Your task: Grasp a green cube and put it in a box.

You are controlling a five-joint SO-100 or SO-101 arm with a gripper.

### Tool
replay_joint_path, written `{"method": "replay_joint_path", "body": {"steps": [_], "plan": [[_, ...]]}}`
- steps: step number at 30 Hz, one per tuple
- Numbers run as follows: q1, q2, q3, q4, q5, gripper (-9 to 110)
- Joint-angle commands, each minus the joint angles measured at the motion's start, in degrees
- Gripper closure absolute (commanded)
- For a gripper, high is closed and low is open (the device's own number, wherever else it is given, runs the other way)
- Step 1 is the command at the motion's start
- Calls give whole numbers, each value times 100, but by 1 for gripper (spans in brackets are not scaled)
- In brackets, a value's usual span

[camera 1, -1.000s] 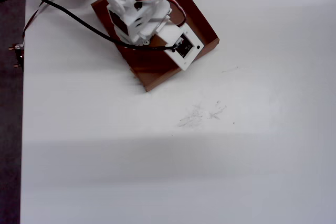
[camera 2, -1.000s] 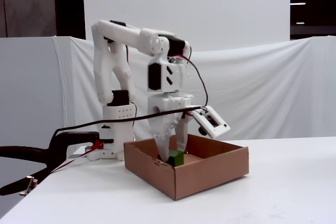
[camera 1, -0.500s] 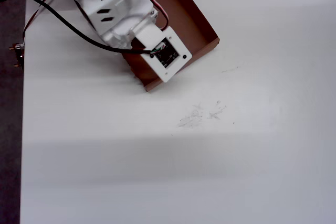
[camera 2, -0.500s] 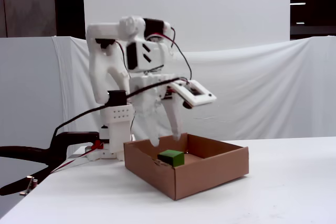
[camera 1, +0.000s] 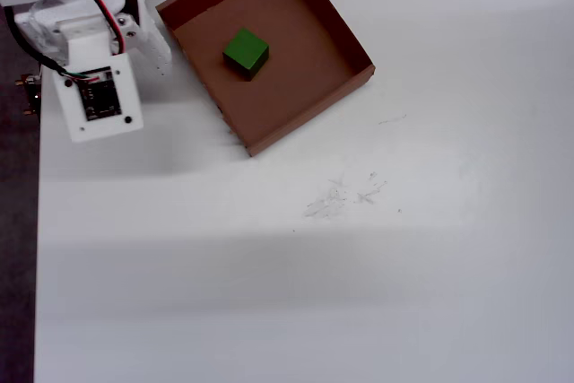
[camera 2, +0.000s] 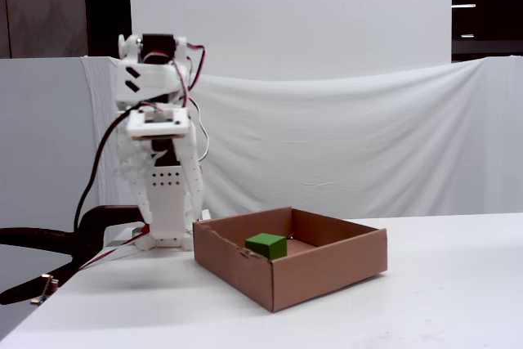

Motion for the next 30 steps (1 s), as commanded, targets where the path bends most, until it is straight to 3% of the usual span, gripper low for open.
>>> {"method": "replay_joint_path", "body": {"steps": [1, 18, 30], "plan": [[404, 721, 413, 255, 149, 79], [1020, 2786, 2566, 571, 606, 79], [1327, 3015, 2566, 686, 703, 79]]}}
